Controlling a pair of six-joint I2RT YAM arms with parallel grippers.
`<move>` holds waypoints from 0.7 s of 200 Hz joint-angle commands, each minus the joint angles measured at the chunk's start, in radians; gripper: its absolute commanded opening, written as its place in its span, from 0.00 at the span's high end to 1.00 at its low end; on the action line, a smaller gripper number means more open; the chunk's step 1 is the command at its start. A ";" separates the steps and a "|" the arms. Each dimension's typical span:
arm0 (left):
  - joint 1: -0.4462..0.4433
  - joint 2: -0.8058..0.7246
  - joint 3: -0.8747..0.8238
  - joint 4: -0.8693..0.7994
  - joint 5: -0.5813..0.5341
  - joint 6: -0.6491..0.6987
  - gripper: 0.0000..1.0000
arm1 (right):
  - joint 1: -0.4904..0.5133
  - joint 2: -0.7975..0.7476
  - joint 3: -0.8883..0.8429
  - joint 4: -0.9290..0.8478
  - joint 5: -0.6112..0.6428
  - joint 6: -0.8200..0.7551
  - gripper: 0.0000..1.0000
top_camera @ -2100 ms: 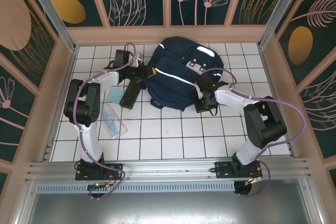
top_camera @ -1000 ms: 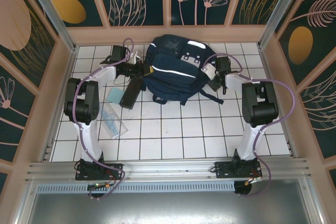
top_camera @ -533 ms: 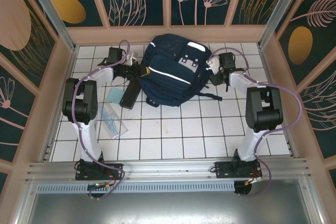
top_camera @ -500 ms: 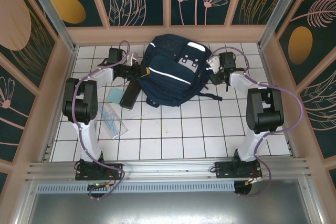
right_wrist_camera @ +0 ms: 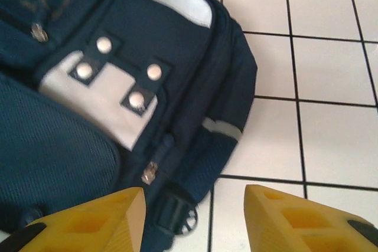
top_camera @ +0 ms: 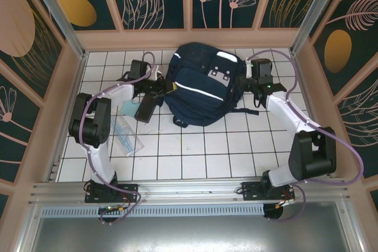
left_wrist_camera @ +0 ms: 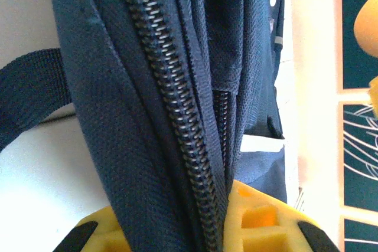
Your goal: Pack the student bag
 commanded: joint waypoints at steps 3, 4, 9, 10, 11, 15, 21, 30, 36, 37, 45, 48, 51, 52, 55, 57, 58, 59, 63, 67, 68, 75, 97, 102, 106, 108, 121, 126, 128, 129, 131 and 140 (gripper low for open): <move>-0.021 -0.100 -0.116 -0.018 0.075 0.014 1.00 | -0.022 -0.038 -0.044 0.071 -0.071 0.202 0.45; -0.021 -0.101 -0.121 -0.019 0.071 0.015 0.98 | -0.023 -0.037 -0.043 0.071 -0.075 0.204 0.44; -0.021 -0.108 -0.138 -0.044 0.056 0.022 0.89 | -0.031 -0.033 -0.038 0.071 -0.086 0.224 0.43; -0.021 -0.109 -0.141 -0.049 0.052 0.024 0.86 | -0.034 -0.032 -0.037 0.070 -0.087 0.228 0.42; -0.021 -0.111 -0.143 -0.054 0.048 0.026 0.83 | -0.034 -0.030 -0.036 0.068 -0.089 0.234 0.42; -0.021 -0.116 -0.150 -0.077 0.030 0.034 0.73 | -0.041 -0.023 -0.025 0.057 -0.093 0.252 0.41; -0.022 -0.125 -0.155 -0.111 0.004 0.046 0.62 | -0.051 -0.007 -0.007 0.036 -0.103 0.279 0.41; -0.023 -0.144 -0.155 -0.151 -0.034 0.060 0.42 | -0.064 0.023 0.027 0.002 -0.125 0.288 0.43; -0.022 -0.160 -0.149 -0.170 -0.063 0.067 0.29 | -0.066 0.042 0.046 -0.018 -0.128 0.295 0.44; -0.022 -0.163 -0.149 -0.173 -0.068 0.067 0.29 | -0.066 0.044 0.048 -0.020 -0.128 0.296 0.44; -0.022 -0.178 -0.134 -0.190 -0.104 0.069 0.23 | -0.066 0.063 0.063 -0.037 -0.125 0.315 0.48; -0.021 -0.179 -0.127 -0.195 -0.121 0.069 0.20 | -0.066 0.069 0.067 -0.042 -0.123 0.325 0.49; -0.023 -0.209 -0.119 -0.201 -0.136 0.069 0.18 | -0.065 0.074 0.070 -0.047 -0.122 0.339 0.50; -0.023 -0.213 -0.116 -0.202 -0.144 0.068 0.17 | -0.066 0.076 0.071 -0.048 -0.122 0.343 0.50; -0.022 -0.224 -0.108 -0.209 -0.168 0.068 0.12 | -0.066 0.080 0.072 -0.051 -0.128 0.357 0.51; -0.022 -0.230 -0.100 -0.212 -0.178 0.068 0.09 | -0.066 0.082 0.074 -0.053 -0.131 0.366 0.52; -0.021 -0.233 -0.097 -0.214 -0.189 0.068 0.08 | -0.066 0.083 0.074 -0.054 -0.133 0.370 0.52; -0.021 -0.235 -0.095 -0.215 -0.198 0.068 0.05 | -0.066 0.084 0.074 -0.055 -0.136 0.373 0.53; -0.022 -0.246 -0.082 -0.219 -0.233 0.067 0.02 | -0.064 0.086 0.073 -0.056 -0.144 0.390 0.55; -0.022 -0.257 -0.071 -0.220 -0.265 0.065 0.01 | -0.061 0.088 0.070 -0.057 -0.146 0.409 0.56; -0.023 -0.260 -0.070 -0.220 -0.276 0.065 0.01 | -0.060 0.088 0.069 -0.057 -0.147 0.413 0.56; -0.023 -0.278 -0.054 -0.210 -0.334 0.062 0.01 | -0.054 0.089 0.062 -0.065 -0.148 0.443 0.58; -0.043 -0.312 -0.047 -0.109 -0.406 0.029 0.01 | -0.016 0.098 0.037 -0.085 -0.139 0.499 0.64; -0.052 -0.313 -0.053 -0.075 -0.405 0.014 0.01 | -0.007 0.101 0.030 -0.088 -0.144 0.508 0.66; -0.060 -0.313 -0.059 -0.048 -0.406 0.002 0.01 | 0.000 0.106 0.024 -0.092 -0.145 0.515 0.66; -0.064 -0.312 -0.062 -0.040 -0.406 -0.004 0.01 | 0.003 0.109 0.022 -0.096 -0.144 0.518 0.67; -0.095 -0.300 -0.089 0.045 -0.408 -0.050 0.01 | 0.025 0.124 0.011 -0.111 -0.121 0.539 0.70; -0.107 -0.291 -0.099 0.070 -0.414 -0.067 0.01 | 0.030 0.130 0.003 -0.110 -0.117 0.546 0.70; -0.112 -0.288 -0.103 0.080 -0.418 -0.074 0.01 | 0.031 0.131 0.001 -0.110 -0.116 0.549 0.70; -0.115 -0.287 -0.105 0.086 -0.420 -0.078 0.01 | 0.032 0.133 0.000 -0.110 -0.116 0.552 0.70; -0.121 -0.284 -0.109 0.096 -0.422 -0.083 0.01 | 0.034 0.134 -0.002 -0.108 -0.116 0.555 0.70; -0.145 -0.270 -0.126 0.134 -0.439 -0.101 0.01 | 0.043 0.144 -0.012 -0.100 -0.115 0.571 0.72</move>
